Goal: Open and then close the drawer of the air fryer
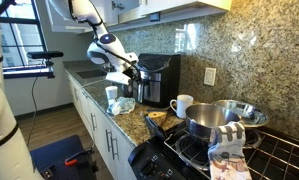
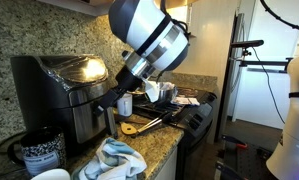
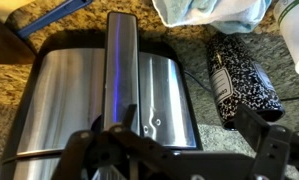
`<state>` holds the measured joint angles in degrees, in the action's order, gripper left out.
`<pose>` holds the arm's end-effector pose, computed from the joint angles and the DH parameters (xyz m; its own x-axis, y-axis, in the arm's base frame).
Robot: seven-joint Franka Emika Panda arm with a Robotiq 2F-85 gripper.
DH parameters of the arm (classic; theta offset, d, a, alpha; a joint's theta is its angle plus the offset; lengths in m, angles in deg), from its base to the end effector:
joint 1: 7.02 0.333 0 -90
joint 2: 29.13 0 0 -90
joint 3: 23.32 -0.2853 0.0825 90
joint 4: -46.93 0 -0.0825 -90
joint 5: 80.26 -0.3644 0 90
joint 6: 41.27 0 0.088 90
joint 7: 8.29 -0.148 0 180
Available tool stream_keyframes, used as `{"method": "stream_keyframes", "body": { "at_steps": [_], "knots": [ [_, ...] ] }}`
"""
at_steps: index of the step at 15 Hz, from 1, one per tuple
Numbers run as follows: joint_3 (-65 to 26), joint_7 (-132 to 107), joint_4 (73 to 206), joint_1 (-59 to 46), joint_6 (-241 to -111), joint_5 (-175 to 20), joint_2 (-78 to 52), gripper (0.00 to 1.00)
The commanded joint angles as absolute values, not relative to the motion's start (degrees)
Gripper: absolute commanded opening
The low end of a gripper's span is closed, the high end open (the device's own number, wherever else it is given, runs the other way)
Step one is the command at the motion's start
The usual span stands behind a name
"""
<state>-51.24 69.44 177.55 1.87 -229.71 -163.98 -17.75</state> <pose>0.4791 0.2256 0.2642 0.6999 0.3138 0.6416 0.4441 -0.8947 -0.0469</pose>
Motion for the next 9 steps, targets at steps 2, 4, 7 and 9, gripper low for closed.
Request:
{"method": "stream_keyframes", "body": {
  "at_steps": [2, 4, 7, 9],
  "knots": [
    [-51.9, 77.6, 173.1, -1.2, -230.3, -171.3, -15.4, 1.00],
    [-51.1, 80.1, 172.8, -1.3, -229.2, -174.1, -15.2, 1.00],
    [-49.5, 84.2, 174.5, -1.7, -226.3, -178.9, -16.5, 1.00],
    [-47.7, 88.0, 174.6, -1.5, -225.0, -182.4, -15.9, 1.00]
  ]
}}
